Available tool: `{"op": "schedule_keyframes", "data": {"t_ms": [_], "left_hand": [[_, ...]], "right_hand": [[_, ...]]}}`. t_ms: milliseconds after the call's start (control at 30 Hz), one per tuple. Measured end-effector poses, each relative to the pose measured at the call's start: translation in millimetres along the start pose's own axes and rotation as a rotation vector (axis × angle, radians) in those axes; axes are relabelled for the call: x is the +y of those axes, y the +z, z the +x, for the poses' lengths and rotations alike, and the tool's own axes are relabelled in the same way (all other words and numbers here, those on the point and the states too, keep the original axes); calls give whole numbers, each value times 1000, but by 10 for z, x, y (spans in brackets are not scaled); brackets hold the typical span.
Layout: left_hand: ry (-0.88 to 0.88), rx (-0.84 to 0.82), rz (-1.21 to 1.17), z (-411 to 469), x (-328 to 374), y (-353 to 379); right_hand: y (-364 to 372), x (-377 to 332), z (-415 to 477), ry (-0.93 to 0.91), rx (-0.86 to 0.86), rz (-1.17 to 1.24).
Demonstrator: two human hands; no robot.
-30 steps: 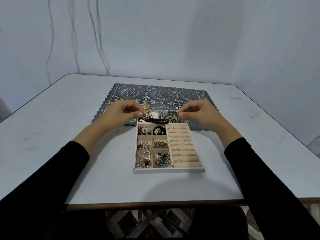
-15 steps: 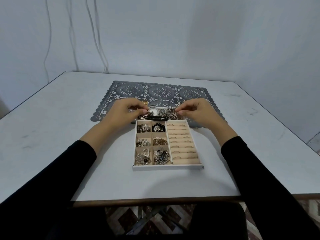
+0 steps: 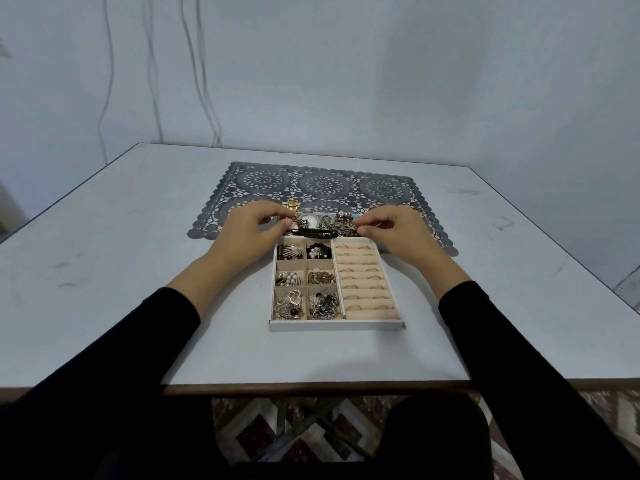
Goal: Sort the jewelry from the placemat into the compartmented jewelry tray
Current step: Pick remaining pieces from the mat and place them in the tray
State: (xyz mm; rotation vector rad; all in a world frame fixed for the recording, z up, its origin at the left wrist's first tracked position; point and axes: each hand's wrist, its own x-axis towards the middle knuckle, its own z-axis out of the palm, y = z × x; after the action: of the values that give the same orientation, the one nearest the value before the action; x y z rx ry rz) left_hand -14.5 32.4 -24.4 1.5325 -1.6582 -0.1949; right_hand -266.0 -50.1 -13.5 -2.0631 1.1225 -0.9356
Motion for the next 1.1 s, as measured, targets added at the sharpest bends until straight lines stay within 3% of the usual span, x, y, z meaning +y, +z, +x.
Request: {"op": "schedule_keyframes", "data": {"t_ms": [433,767,1100], "left_hand": [[-136,-211,97,-334,188,-18],[-171,-328,162,-501,184,-1],[-186,-386,232,-468,188,22]], "right_hand": [[109,-12,-315,173,-23,1],[70,-68,-551,133,-187,-174],[129,-85,-528,161,-181,-252]]}}
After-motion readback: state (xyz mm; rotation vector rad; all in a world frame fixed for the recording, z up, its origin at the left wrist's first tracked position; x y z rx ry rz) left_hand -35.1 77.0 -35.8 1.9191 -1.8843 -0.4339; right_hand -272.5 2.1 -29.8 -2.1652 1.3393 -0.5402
